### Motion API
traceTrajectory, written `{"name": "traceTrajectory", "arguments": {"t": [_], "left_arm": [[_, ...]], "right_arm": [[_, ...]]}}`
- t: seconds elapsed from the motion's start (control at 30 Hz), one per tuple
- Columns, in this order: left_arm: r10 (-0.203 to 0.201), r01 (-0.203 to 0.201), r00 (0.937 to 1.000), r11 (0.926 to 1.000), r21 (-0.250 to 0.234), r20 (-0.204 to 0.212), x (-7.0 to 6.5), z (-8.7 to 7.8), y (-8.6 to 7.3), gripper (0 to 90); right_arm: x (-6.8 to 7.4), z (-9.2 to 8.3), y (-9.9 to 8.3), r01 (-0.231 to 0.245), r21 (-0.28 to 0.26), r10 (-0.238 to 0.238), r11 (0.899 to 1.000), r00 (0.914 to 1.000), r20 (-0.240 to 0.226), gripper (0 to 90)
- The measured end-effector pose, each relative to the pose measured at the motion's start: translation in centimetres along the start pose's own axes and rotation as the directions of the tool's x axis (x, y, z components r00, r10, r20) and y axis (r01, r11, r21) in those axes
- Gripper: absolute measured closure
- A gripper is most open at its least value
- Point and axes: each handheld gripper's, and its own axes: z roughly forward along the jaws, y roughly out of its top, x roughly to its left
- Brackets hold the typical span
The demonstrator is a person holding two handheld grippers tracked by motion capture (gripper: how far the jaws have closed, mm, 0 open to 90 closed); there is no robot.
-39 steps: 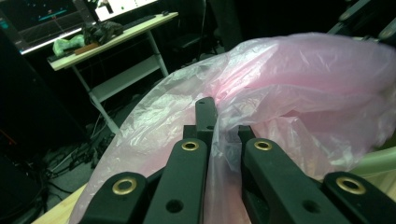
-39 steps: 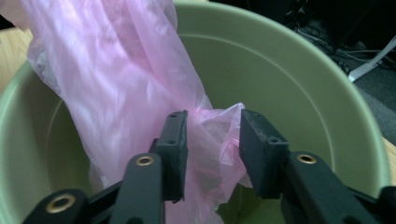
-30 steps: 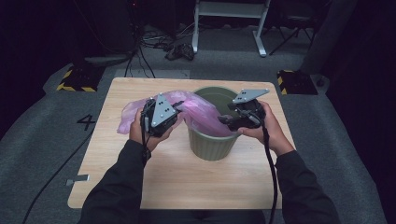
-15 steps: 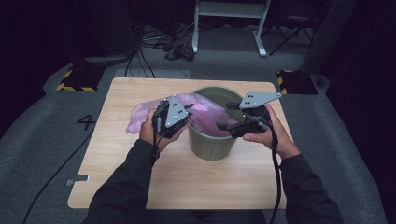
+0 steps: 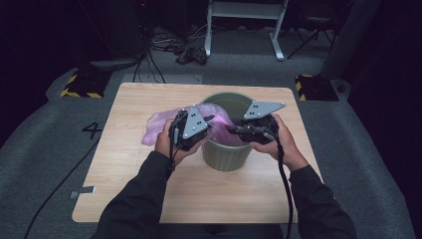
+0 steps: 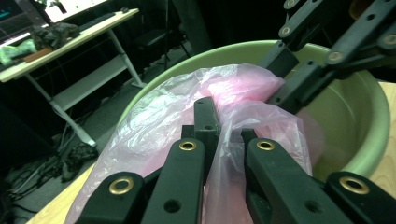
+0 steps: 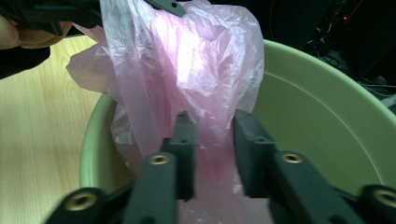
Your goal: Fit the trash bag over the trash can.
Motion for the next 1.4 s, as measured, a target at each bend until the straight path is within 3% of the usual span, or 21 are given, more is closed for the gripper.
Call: {"name": "traceTrajectory", "arguments": {"t": [0.17,0.27,0.47,0.53,0.63,0.73,0.93,1.2,1.27,1.4], "left_arm": [[-0.019,0.019,0.9992,0.9998,-0.001,0.037,-0.1,-0.1,-0.3,82.4],[-0.034,0.035,0.9965,0.9993,-0.011,0.076,0.0,-0.7,-0.3,70.8],[-0.066,0.065,0.9921,0.9978,0.006,0.107,0.1,-2.9,-0.7,50.7],[-0.059,0.057,0.9931,0.9982,0.018,0.102,0.1,-3.9,-1.2,48.1],[-0.077,0.076,0.993,0.997,0.018,0.089,0.4,-5.3,-2.2,44.8],[-0.116,0.116,0.9905,0.9932,0.002,0.074,0.9,-6.8,-3.4,41.2],[-0.181,0.183,0.9798,0.9828,-0.022,0.085,1.9,-8.3,-5.8,36.1],[-0.253,0.256,0.9633,0.9665,-0.023,0.09,2.6,-8.2,-8.1,34.0],[-0.26,0.262,0.962,0.9648,-0.018,0.083,2.7,-8.0,-8.5,34.0],[-0.296,0.299,0.9512,0.954,-0.02,0.086,3.2,-7.8,-9.3,33.5]], "right_arm": [[-0.1,0.1,-0.4,-0.007,-0.002,0.007,1.0,1.0,0.006,83.8],[-0.3,0.1,-0.6,-0.023,-0.002,0.023,1.0,0.9995,0.024,86.0],[-1.2,-0.2,-1.2,-0.072,0.006,0.072,0.997,0.9945,0.076,88.0],[-1.6,-0.4,-1.5,-0.08,0.009,0.079,0.997,0.9935,0.083,88.0],[-2.1,-0.9,-1.7,-0.089,0.005,0.088,0.996,0.9908,0.102,87.9],[-2.7,-1.2,-2.0,-0.099,0.011,0.097,0.995,0.9887,0.114,87.7],[-4.1,-1.4,-3.1,-0.125,0.04,0.118,0.991,0.9831,0.14,86.2],[-5.1,-1.1,-3.9,-0.134,0.07,0.121,0.989,0.9793,0.163,84.4],[-5.2,-1.0,-3.9,-0.132,0.074,0.118,0.988,0.9788,0.167,84.0],[-5.3,-1.0,-4.1,-0.133,0.079,0.118,0.988,0.9783,0.17,83.7]]}}
